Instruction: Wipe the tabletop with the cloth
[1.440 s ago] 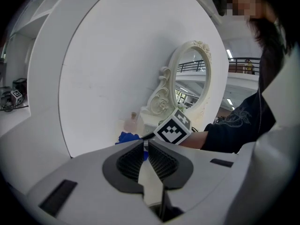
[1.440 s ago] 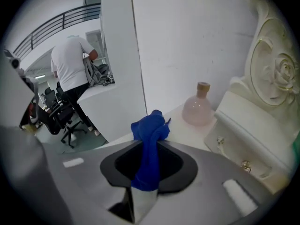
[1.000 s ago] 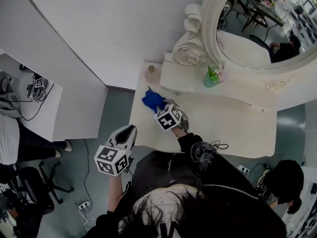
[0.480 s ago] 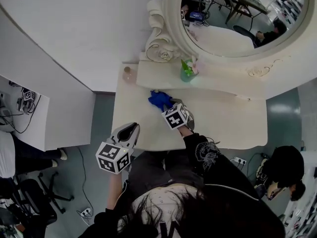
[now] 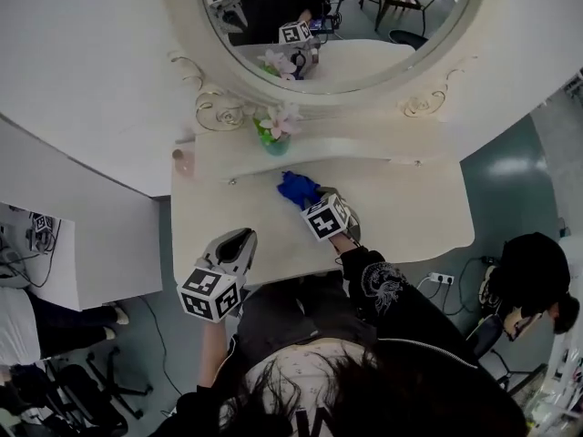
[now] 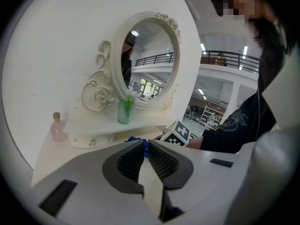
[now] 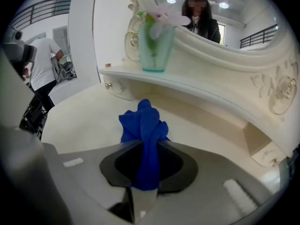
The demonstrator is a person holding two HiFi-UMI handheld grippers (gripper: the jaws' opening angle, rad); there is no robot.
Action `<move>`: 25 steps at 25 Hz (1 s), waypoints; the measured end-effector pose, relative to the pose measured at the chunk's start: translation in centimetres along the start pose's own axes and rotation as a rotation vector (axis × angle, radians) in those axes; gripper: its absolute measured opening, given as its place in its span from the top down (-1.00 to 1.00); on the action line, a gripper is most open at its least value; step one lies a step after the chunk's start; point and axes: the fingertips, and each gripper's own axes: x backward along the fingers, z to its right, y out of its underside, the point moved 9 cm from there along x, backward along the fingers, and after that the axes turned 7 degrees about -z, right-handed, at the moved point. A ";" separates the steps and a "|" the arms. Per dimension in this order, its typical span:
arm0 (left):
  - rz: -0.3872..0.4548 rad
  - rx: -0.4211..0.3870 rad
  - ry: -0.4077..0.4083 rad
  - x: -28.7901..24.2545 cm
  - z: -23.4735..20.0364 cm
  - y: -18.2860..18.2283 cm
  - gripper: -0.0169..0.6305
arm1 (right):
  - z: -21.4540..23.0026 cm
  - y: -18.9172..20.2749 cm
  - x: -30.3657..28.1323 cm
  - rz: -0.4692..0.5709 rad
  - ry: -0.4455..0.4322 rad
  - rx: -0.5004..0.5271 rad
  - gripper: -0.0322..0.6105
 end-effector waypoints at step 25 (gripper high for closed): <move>-0.073 -0.142 0.180 -16.7 17.4 -4.3 0.92 | 30.7 19.8 11.8 -0.086 0.324 -0.226 0.63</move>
